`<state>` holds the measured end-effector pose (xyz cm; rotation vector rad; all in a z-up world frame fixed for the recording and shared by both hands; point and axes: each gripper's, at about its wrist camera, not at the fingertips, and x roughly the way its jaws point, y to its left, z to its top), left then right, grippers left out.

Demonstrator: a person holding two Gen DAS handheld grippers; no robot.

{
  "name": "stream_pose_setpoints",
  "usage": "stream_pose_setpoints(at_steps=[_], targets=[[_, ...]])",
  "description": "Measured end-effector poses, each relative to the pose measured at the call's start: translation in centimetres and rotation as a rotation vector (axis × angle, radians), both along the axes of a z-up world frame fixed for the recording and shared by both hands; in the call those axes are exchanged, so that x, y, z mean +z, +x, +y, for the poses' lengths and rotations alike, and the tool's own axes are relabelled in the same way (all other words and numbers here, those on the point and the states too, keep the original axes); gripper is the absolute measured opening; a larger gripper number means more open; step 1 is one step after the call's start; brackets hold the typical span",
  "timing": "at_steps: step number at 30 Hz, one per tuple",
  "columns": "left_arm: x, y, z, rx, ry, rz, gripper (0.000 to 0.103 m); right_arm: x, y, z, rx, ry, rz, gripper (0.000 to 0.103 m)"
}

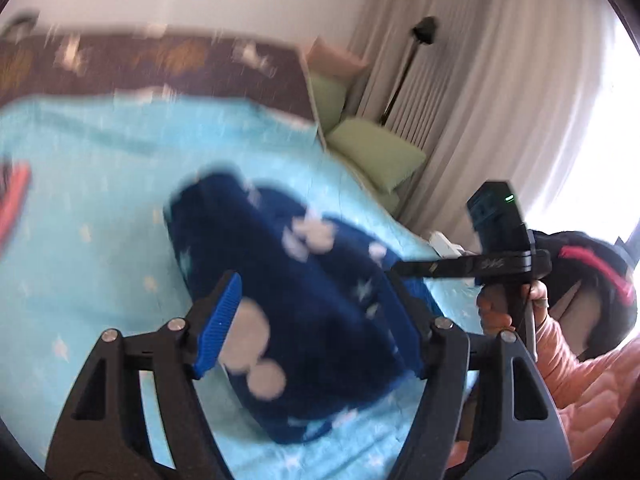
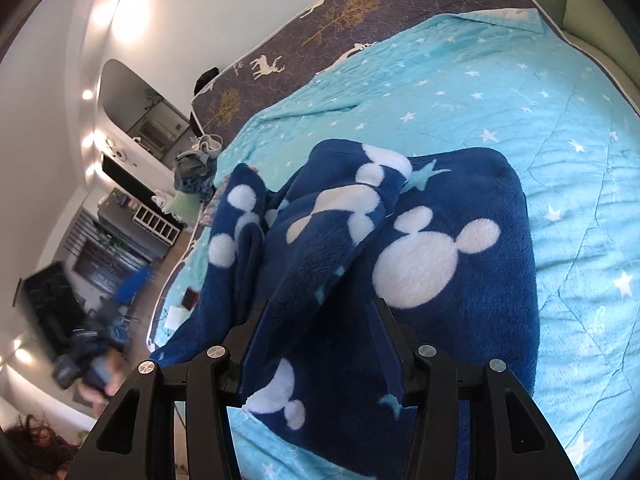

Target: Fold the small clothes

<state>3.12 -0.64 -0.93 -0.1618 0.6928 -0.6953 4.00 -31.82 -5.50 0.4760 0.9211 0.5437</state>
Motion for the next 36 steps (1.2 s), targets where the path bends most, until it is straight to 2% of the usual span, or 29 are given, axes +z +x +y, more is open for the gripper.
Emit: stream_pose_setpoints(at_steps=[3,5,7,11,14,16,17,18,19,21,24,25,29,31,32,34,35,36], targets=[[-1.4,-0.1,-1.2,-0.045,-0.014,0.066,0.071,0.7,-0.3,0.8,0.007,-0.015,-0.008,0.055],[-1.4,0.1,-2.3,-0.089,-0.016,0.071,0.073,1.1,-0.6,1.1,0.009,-0.031,-0.018,0.056],[-1.2,0.9,-3.7,-0.110,0.020,0.063,0.078,1.3,-0.7,1.2,0.008,-0.036,-0.023,0.057],[-2.2,3.8,-6.3,-0.046,0.158,0.089,0.079,1.2,-0.9,1.0,-0.007,-0.022,-0.019,0.059],[-2.7,5.5,-6.8,0.009,0.202,0.103,0.079,0.9,-1.2,0.7,-0.021,-0.011,-0.007,0.060],[-2.5,5.6,-6.9,0.027,0.223,0.097,0.075,0.8,-1.3,0.5,-0.026,0.003,-0.001,0.062],[-2.3,4.6,-6.9,0.024,0.234,0.088,0.066,0.7,-1.1,0.3,-0.027,0.012,0.003,0.064],[-2.3,4.1,-6.8,0.019,0.241,0.077,0.050,0.6,-0.9,0.2,-0.028,0.027,0.008,0.066],[-2.2,3.9,-6.6,0.013,0.241,0.069,0.043,0.5,-0.6,0.3,-0.029,0.035,0.011,0.067],[-1.8,3.6,-5.9,-0.010,0.172,0.074,0.029,0.2,0.3,0.5,-0.035,0.035,0.022,0.070],[-1.6,3.2,-5.2,-0.070,0.040,0.098,0.026,-0.1,1.5,1.2,-0.017,0.040,0.039,0.071],[-1.8,3.1,-5.6,-0.102,0.024,0.112,0.025,-0.2,1.9,1.3,-0.008,0.054,0.043,0.071],[-2.1,1.8,-7.7,-0.157,0.076,0.066,0.025,-0.4,2.8,1.0,-0.025,0.109,0.059,0.074],[-1.9,1.6,-8.4,-0.203,0.056,0.067,0.024,-0.4,2.9,0.6,-0.033,0.118,0.058,0.075],[-1.9,1.5,-8.7,-0.227,0.046,0.070,0.022,-0.5,2.8,0.4,-0.036,0.122,0.059,0.075],[-2.3,1.3,-9.8,-0.301,0.034,0.094,0.011,-0.6,2.8,-0.1,-0.042,0.133,0.066,0.075],[-2.6,1.3,-10.4,-0.325,0.041,0.111,0.011,-0.6,2.7,-0.3,-0.046,0.141,0.067,0.075],[-3.2,1.2,-11.3,-0.321,0.084,0.105,0.011,-0.6,2.7,-0.6,-0.051,0.148,0.068,0.076]])
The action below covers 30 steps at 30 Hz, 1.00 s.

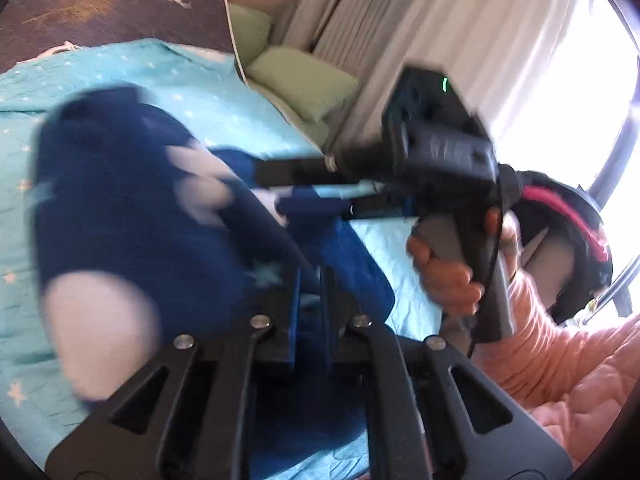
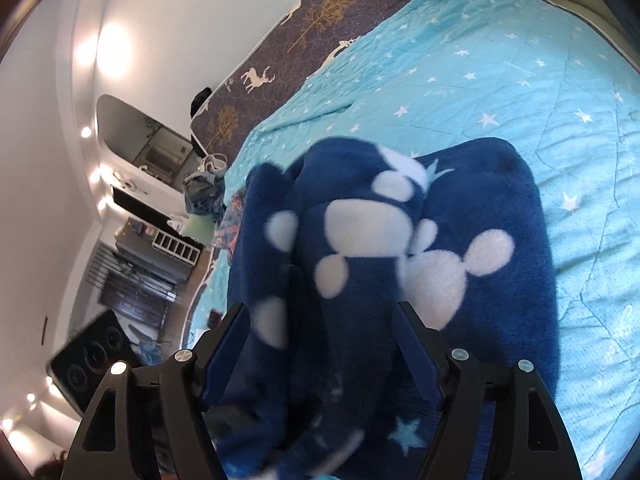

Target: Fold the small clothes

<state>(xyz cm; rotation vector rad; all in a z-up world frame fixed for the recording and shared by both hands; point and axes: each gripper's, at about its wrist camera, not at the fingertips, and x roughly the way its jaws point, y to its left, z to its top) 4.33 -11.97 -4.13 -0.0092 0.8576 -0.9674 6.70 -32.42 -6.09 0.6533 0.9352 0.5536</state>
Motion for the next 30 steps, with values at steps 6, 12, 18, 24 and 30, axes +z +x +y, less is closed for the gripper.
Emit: stream_pose_setpoints(at_steps=[6,12,18,24,30], targets=[[0.9,-0.7,0.8,0.020,0.022,-0.027,0.012,-0.1,-0.1,-0.8,-0.012,-0.007,0.003,0.077],[5.0,-3.3,4.8,0.127,-0.008,-0.202,0.066,1.8,-1.8,-0.5,-0.083,-0.127,-0.163,0.081],[3.7,-0.2,5.4,0.239,0.081,-0.179,0.071,3.8,-2.6,1.3,-0.089,-0.229,-0.326,0.103],[0.5,1.9,3.2,0.239,0.168,-0.123,0.045,0.1,0.2,1.1,0.014,-0.013,-0.068,0.103],[0.1,-0.1,2.6,0.106,0.078,-0.106,0.023,-0.4,0.7,1.1,0.064,0.010,-0.036,0.103]])
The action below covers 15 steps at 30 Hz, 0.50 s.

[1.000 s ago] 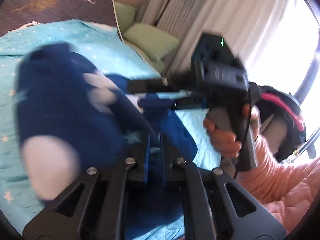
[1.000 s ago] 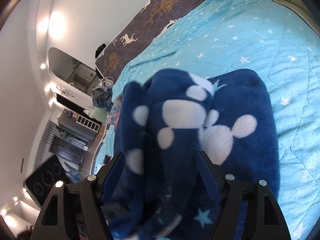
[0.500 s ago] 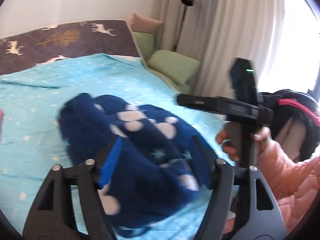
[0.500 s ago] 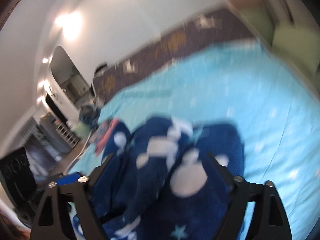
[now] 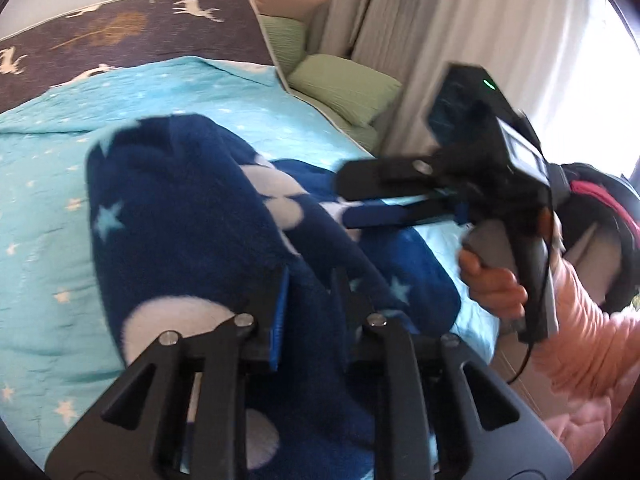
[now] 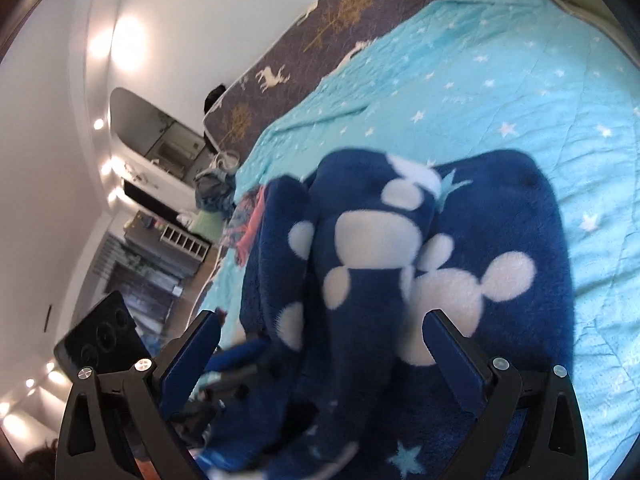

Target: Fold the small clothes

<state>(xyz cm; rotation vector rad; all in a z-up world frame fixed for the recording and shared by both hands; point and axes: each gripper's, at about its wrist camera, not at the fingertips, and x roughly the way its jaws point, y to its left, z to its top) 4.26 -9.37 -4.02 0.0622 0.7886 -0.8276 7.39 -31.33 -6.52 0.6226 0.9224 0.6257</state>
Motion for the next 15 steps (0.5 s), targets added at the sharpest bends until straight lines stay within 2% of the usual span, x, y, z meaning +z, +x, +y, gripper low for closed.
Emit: stream_pose_setpoints(at_steps=[6,13,14,15], targets=[[-0.3,-0.4,-0.1,-0.006,-0.014,0.006,0.023,-0.9,2.1,2.6,0.106,-0.066,0.036,0.103],[-0.4,-0.7,-0.4,-0.028,-0.006,-0.028,0.023,-0.8,4.3,6.6,0.189,-0.151,0.033,0.103],[-0.4,-0.8,-0.4,-0.027,-0.007,-0.028,0.023,-0.8,4.5,7.2,0.192,-0.171,0.034,0.102],[-0.4,-0.8,-0.4,-0.024,-0.008,-0.028,0.023,-0.8,4.7,7.9,0.187,-0.199,0.033,0.095]])
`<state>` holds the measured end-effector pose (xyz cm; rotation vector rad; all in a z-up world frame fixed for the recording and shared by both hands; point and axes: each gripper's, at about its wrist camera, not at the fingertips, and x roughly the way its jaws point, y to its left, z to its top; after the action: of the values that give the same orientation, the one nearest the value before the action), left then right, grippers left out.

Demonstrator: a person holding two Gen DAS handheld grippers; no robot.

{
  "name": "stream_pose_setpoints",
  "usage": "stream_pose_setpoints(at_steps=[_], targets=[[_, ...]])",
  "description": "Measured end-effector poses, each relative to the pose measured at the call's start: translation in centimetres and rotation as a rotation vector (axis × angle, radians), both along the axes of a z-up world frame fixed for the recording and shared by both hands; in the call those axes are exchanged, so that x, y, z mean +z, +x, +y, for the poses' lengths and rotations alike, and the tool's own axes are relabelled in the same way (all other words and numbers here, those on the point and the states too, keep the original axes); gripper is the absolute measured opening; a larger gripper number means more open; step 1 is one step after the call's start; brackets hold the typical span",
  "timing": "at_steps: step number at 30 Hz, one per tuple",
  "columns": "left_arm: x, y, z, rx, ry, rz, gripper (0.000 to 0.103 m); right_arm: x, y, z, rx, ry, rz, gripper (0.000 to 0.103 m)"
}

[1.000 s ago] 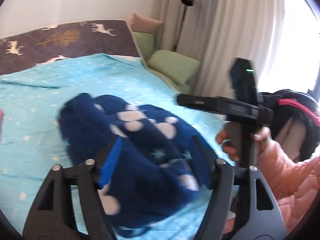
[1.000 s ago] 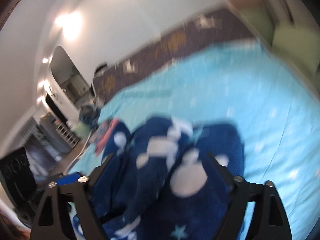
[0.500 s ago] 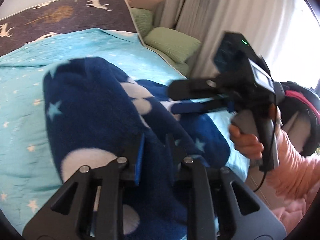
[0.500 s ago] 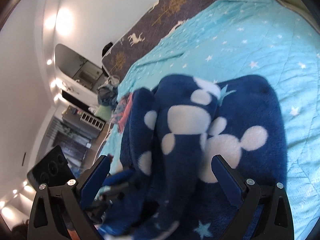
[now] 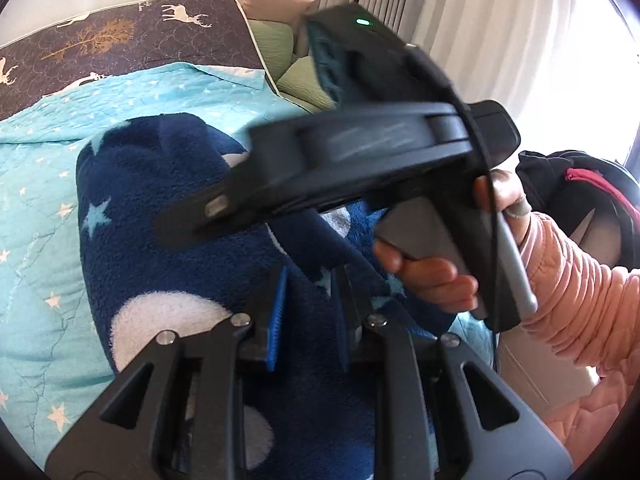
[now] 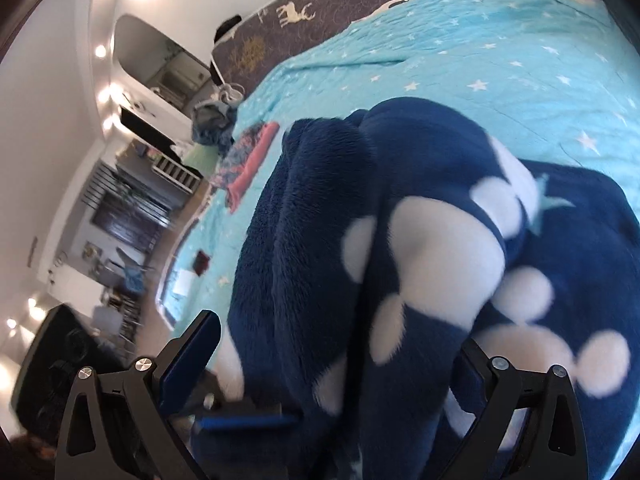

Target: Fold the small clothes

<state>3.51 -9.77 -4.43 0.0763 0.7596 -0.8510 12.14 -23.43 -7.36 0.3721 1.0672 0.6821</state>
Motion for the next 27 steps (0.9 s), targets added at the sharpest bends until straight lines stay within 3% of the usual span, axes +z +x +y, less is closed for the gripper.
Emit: stream_pose_setpoints(at_steps=[1,3,6,8,9,13,18,23,27], targets=[[0.1,0.0,0.0,0.008,0.002,-0.001,0.023,0.1,0.1,0.5,-0.004,-0.030,-0.005,0.086],[0.5,0.0,0.4,0.028,0.007,-0.004,0.023,0.5,0.1,1.3,0.002,-0.087,-0.036,0.057],[2.0,-0.4,1.4,0.034,-0.012,0.007,0.029,2.2,-0.9,1.5,-0.013,-0.129,-0.097,0.037],[3.3,-1.0,2.4,0.054,-0.034,-0.018,0.045,3.7,-1.8,1.3,-0.033,-0.154,-0.144,0.032],[4.0,-1.3,3.0,0.070,-0.047,-0.040,0.052,4.7,-2.4,0.9,-0.048,-0.156,-0.173,0.031],[6.4,-2.1,5.1,0.099,-0.117,-0.095,0.058,7.6,-4.4,-1.3,-0.088,-0.142,-0.251,0.029],[6.0,-1.2,4.1,0.108,-0.099,-0.070,0.060,9.0,-6.6,-6.0,-0.173,-0.130,-0.288,0.029],[4.2,0.4,0.9,0.024,-0.078,-0.026,0.060,7.2,-7.3,-11.0,-0.258,-0.087,-0.237,0.029],[1.4,1.2,-2.3,-0.011,-0.003,-0.007,0.060,1.7,-6.5,-13.2,-0.290,-0.083,-0.103,0.034]])
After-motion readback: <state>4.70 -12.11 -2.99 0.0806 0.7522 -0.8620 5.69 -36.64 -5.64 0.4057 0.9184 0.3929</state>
